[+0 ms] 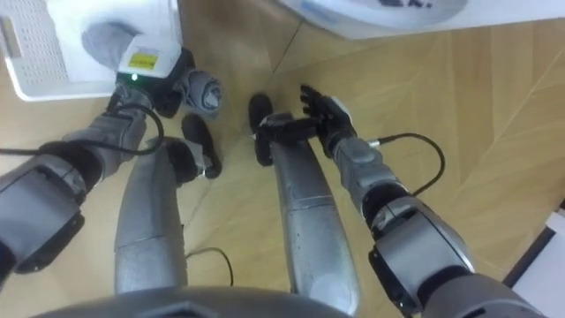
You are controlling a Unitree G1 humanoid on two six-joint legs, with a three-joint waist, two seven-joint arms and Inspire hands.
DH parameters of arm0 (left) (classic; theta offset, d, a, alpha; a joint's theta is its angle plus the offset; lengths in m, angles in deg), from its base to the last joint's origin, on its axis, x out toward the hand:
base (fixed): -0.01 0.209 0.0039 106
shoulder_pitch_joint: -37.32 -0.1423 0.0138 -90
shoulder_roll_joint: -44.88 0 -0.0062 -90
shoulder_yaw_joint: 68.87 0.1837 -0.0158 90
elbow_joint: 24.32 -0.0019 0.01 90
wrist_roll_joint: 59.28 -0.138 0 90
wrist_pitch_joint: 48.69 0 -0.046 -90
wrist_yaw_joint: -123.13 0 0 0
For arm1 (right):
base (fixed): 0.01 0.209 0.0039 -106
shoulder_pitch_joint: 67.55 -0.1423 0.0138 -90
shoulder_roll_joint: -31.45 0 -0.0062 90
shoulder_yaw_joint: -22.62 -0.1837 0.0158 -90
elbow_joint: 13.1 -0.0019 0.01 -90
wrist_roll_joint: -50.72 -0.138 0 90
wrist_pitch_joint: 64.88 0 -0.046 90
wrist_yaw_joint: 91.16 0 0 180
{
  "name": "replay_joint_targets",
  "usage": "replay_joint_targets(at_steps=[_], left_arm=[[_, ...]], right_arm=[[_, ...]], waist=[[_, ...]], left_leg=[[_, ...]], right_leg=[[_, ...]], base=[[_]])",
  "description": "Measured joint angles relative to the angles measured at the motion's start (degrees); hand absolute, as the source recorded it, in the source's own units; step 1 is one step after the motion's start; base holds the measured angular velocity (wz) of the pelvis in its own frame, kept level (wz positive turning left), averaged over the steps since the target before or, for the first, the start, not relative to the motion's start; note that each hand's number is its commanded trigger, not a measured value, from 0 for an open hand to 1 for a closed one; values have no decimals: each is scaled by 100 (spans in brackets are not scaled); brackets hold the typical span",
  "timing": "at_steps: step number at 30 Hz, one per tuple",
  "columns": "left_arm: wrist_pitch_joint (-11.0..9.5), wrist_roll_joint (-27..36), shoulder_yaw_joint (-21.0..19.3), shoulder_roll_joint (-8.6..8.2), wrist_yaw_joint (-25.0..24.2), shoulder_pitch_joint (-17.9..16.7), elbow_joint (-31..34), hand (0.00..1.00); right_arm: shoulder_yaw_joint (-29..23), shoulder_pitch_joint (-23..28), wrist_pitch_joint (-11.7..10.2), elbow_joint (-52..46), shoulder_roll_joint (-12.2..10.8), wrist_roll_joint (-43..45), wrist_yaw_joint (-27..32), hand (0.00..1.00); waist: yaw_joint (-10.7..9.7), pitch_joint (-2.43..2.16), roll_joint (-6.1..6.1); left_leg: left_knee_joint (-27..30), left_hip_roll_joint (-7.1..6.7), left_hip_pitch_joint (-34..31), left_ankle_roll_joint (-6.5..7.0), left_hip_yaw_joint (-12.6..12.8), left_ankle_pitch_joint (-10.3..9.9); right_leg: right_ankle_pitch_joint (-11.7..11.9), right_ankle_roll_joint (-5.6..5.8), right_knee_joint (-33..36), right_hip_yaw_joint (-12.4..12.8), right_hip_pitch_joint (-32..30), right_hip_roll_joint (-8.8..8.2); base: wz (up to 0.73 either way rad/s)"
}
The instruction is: Put towel into washing machine
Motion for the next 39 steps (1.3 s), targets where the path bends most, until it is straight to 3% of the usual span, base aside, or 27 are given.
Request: replay_joint_targets(at_steps=[3, 9, 16, 19, 22, 26, 28, 34, 39], left_arm=[[-114, 5, -158, -78, 17, -231, -4, 100], [-142, 22, -671, -197, 53, -460, 4, 100], [-321, 504, -786, -260, 130, -678, 391, 100], [-360, 804, -868, -383, 110, -830, 697, 100], [-441, 1622, -897, -547, -123, -1033, 918, 100], [-484, 2690, -876, -691, -793, -1369, 1183, 100], [-481, 3272, -866, -729, -1159, -1465, 1201, 100], [-474, 5283, -845, -685, -2754, -1756, 2009, 100], [-456, 6340, -696, -693, -3817, -1791, 2442, 100]], right_arm=[[-10, 136, -2, 58, 18, 202, 58, 0], [-35, 477, -7, 40, 23, 761, 143, 0], [-28, 615, -17, 60, 41, 963, 225, 0], [-71, 656, -22, 86, 68, 1222, 225, 0], [-85, 800, -62, 67, 66, 1281, 207, 0], [-222, 968, -56, 5, 52, 1336, 68, 0], [-231, 948, -56, -6, 56, 1401, 41, 0], [-238, 948, -58, -70, 68, 1408, -67, 0], [-292, 934, -59, -118, 49, 1607, -192, 0]], waist=[[71, -1, -1], [104, -15, 4], [323, -37, 36], [384, -76, 84], [484, -130, 103], [557, -256, 117], [560, -290, 107], [773, -313, 97], [831, -329, 112]], left_leg=[[-302, -12, 507, -11, 62, 12], [-925, -91, 1392, -57, 61, 51], [-1180, -115, 2129, -78, 74, 63], [-1328, -141, 2427, -79, 75, 64], [-1563, -217, 2785, -80, 74, 103], [-1776, -257, 3052, -84, 72, 175], [-1921, -312, 3101, -89, 74, 282], [-2005, -323, 3096, -114, 57, 413], [-2000, -318, 3112, -114, -9, 421]], right_leg=[[13, 21, -272, 0, 470, -9], [28, 24, -842, -192, 1347, -83], [32, 24, -1063, -332, 2059, -130], [40, 38, -1170, -353, 2351, -139], [42, 45, -1295, -424, 2666, -204], [49, 58, -1475, -443, 2949, -217], [68, 79, -1572, -448, 2978, -252], [153, 28, -1633, -514, 2973, -275], [179, 29, -1715, -606, 3054, -267]], base=[[-7], [0], [0], [2], [0], [5], [6], [3], [5]])
